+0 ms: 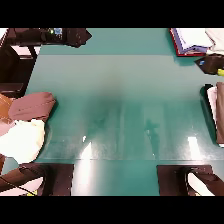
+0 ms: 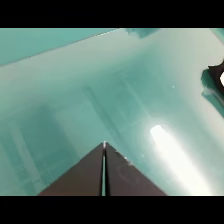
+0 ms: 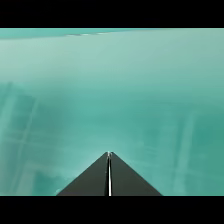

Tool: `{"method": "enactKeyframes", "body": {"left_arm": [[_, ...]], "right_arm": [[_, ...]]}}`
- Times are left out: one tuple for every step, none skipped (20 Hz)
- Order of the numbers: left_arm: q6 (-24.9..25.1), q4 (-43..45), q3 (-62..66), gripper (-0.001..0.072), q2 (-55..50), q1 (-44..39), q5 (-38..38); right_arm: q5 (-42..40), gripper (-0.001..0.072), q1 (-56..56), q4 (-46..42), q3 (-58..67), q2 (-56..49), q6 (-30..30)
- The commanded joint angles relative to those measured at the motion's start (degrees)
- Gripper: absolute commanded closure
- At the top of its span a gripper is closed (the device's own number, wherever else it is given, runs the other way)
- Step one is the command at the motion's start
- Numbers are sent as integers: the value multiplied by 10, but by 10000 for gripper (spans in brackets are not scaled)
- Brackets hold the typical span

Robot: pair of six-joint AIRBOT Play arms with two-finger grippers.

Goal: Fold the shirts.

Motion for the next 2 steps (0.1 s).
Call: {"method": "enactKeyframes", "body": {"left_arm": [[0, 0, 0, 679, 0, 0, 3], [0, 0, 0, 679, 0, 0, 3]], "right_arm": [[-17, 696, 61, 2, 0, 3, 0], [-17, 696, 61, 2, 0, 3, 0]]}}
